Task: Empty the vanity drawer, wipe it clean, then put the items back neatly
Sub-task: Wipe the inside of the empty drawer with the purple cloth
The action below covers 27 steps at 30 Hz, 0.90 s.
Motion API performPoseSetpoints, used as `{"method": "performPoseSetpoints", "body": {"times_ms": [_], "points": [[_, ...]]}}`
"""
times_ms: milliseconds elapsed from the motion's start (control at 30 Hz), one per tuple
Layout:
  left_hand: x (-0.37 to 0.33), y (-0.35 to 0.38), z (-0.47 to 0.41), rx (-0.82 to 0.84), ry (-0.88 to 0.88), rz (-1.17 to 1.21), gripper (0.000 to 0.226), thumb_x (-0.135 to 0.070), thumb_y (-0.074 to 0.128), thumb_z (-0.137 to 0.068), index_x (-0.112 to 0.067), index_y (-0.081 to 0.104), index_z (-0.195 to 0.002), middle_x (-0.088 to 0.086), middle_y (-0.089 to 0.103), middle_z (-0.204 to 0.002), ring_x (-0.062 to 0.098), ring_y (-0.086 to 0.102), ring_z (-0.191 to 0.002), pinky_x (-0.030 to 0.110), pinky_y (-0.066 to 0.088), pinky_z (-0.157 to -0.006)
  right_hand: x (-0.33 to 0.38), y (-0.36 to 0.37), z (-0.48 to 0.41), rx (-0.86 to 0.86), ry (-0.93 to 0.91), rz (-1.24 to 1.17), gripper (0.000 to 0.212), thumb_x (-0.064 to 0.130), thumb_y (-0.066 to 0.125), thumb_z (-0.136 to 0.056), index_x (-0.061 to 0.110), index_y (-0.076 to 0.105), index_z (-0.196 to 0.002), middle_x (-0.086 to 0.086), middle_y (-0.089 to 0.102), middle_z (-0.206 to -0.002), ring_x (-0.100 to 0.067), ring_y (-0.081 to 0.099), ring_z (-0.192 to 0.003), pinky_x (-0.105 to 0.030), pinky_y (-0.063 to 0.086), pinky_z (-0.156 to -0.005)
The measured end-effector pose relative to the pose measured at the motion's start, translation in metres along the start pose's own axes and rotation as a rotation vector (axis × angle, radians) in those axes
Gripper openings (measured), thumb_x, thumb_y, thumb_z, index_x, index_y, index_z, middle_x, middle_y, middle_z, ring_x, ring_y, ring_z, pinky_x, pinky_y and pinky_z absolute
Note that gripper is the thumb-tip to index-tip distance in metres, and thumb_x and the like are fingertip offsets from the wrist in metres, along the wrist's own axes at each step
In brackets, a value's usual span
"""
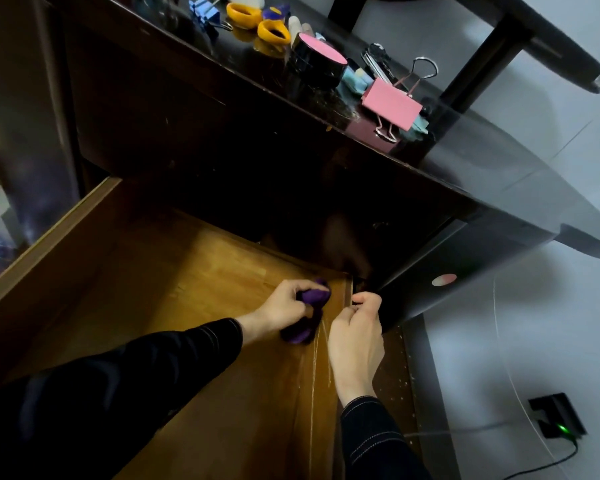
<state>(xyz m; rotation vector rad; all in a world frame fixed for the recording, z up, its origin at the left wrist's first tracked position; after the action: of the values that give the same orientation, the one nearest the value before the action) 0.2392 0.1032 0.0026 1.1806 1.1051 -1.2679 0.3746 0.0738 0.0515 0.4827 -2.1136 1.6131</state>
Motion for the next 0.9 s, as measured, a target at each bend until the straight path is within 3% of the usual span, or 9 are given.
{"method": "performPoseSetpoints", "body": {"times_ms": [67, 233, 333, 433, 500, 633, 700, 800, 900], "points": [[0.000, -0.002, -0.003, 0.003, -0.015, 0.001, 0.051, 0.020, 0.059, -0.075, -0.012, 0.073, -0.113, 0.008, 0.072, -0.107, 0.020, 0.067, -0.099, 0.027, 0.055, -0.088, 0.000, 0.000, 0.000, 0.005, 0.003, 0.005, 0.015, 0.017, 0.043, -0.103, 0.029, 0.037, -0.110, 0.002, 0.062, -0.093, -0.006, 0.055, -0.068, -0.022, 0.037, -0.053], [-0.016, 0.002, -0.006, -0.023, 0.044, 0.147, 0.054, 0.018, 0.058, -0.073, -0.024, 0.078, -0.101, -0.006, 0.078, -0.097, 0.004, 0.071, -0.088, 0.013, 0.053, -0.072, 0.000, 0.001, 0.000, -0.006, -0.003, 0.026, 0.019, 0.019, 0.043, -0.103, 0.034, 0.033, -0.107, 0.007, 0.060, -0.089, -0.004, 0.056, -0.067, -0.019, 0.037, -0.052], [-0.008, 0.003, -0.004, -0.025, 0.051, 0.134, 0.051, 0.018, 0.058, -0.076, -0.018, 0.076, -0.107, -0.004, 0.075, -0.105, 0.005, 0.070, -0.094, 0.015, 0.053, -0.077, 0.000, 0.002, 0.000, -0.003, 0.004, 0.029, 0.019, 0.018, 0.044, -0.103, 0.033, 0.033, -0.108, 0.008, 0.059, -0.089, -0.003, 0.055, -0.066, -0.018, 0.034, -0.051], [0.002, -0.002, -0.003, 0.021, -0.011, -0.039, 0.049, 0.019, 0.058, -0.078, -0.011, 0.073, -0.114, 0.004, 0.070, -0.116, 0.016, 0.064, -0.108, 0.024, 0.052, -0.091, 0.000, 0.001, 0.000, 0.002, 0.010, 0.024, 0.019, 0.018, 0.045, -0.102, 0.032, 0.034, -0.109, 0.009, 0.058, -0.088, -0.003, 0.054, -0.065, -0.017, 0.034, -0.051], [0.001, -0.007, -0.003, 0.047, -0.048, -0.090, 0.049, 0.020, 0.057, -0.078, -0.008, 0.073, -0.115, 0.006, 0.069, -0.119, 0.018, 0.062, -0.112, 0.025, 0.051, -0.092, 0.001, 0.000, 0.001, -0.001, 0.008, 0.023, 0.020, 0.018, 0.045, -0.102, 0.033, 0.033, -0.108, 0.008, 0.058, -0.089, -0.003, 0.054, -0.065, -0.018, 0.034, -0.051], [-0.024, -0.010, -0.011, -0.058, -0.024, 0.054, 0.040, 0.012, 0.063, -0.076, -0.024, 0.079, -0.085, 0.001, 0.076, -0.082, 0.016, 0.070, -0.076, 0.021, 0.056, -0.064, 0.002, 0.001, 0.001, -0.015, -0.007, 0.040, 0.018, 0.017, 0.044, -0.102, 0.031, 0.034, -0.109, 0.008, 0.058, -0.090, -0.002, 0.052, -0.063, -0.018, 0.030, -0.050], [-0.028, -0.004, -0.010, -0.090, -0.011, 0.147, 0.036, 0.014, 0.064, -0.076, -0.018, 0.079, -0.084, -0.006, 0.074, -0.072, 0.011, 0.069, -0.068, 0.017, 0.053, -0.058, 0.002, 0.001, 0.001, -0.008, -0.009, 0.041, 0.017, 0.017, 0.045, -0.102, 0.029, 0.035, -0.110, 0.007, 0.059, -0.091, -0.003, 0.053, -0.065, -0.019, 0.035, -0.051], [-0.010, 0.003, -0.001, -0.046, 0.019, 0.109, 0.046, 0.021, 0.059, -0.078, -0.011, 0.075, -0.107, -0.003, 0.076, -0.095, 0.010, 0.070, -0.089, 0.014, 0.053, -0.072, 0.001, 0.001, 0.001, 0.000, -0.014, 0.028, 0.016, 0.018, 0.045, -0.102, 0.028, 0.036, -0.110, 0.006, 0.061, -0.092, -0.003, 0.054, -0.067, -0.020, 0.038, -0.053], [0.003, -0.001, 0.001, 0.001, -0.025, 0.028, 0.048, 0.022, 0.057, -0.077, -0.014, 0.076, -0.104, 0.005, 0.073, -0.105, 0.017, 0.067, -0.097, 0.013, 0.054, -0.074, 0.001, 0.000, 0.002, -0.004, -0.016, 0.029, 0.017, 0.018, 0.045, -0.102, 0.030, 0.034, -0.110, 0.005, 0.061, -0.092, -0.004, 0.054, -0.066, -0.020, 0.038, -0.053]]}}
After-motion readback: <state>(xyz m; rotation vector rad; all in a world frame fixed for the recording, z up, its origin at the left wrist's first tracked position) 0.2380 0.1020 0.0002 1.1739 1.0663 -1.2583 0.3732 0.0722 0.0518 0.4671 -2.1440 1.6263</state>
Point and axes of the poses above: each hand's wrist, its own z-axis away from the middle knuckle, its own y-axis out of the palm, x = y × z, the point moved 1 cm from there along -z, towards the middle knuckle
